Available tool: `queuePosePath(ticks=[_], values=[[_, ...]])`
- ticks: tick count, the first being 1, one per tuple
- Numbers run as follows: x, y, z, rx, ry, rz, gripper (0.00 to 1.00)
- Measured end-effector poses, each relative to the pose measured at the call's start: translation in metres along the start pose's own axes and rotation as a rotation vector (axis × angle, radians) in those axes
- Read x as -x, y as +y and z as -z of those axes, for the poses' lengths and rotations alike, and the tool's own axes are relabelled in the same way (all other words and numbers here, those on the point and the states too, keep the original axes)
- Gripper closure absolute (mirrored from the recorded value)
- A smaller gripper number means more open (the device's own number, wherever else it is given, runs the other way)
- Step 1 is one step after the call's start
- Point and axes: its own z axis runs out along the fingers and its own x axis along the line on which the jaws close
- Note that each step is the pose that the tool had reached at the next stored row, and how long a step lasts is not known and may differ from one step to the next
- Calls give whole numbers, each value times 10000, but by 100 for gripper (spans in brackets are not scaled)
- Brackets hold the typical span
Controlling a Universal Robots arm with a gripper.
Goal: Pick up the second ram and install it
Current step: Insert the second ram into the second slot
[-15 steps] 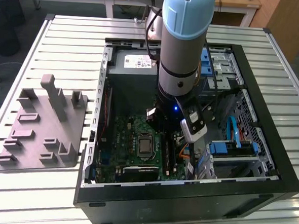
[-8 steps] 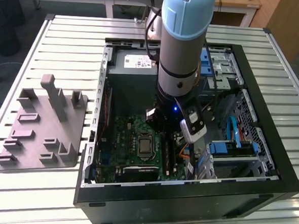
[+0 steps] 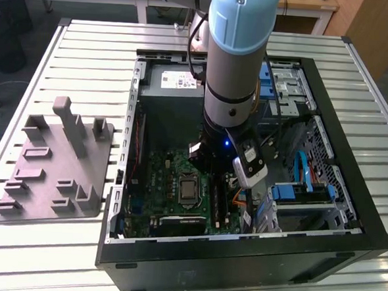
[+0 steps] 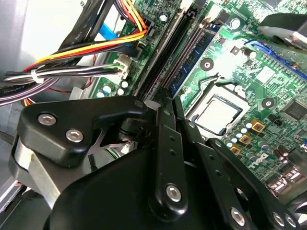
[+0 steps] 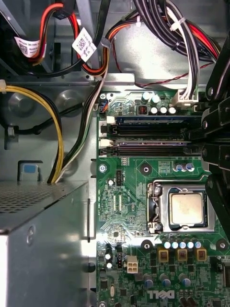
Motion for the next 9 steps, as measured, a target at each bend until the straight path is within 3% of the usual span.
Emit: queuePosePath(ticks=[9], values=[[5, 16, -14, 11, 0, 92, 86]])
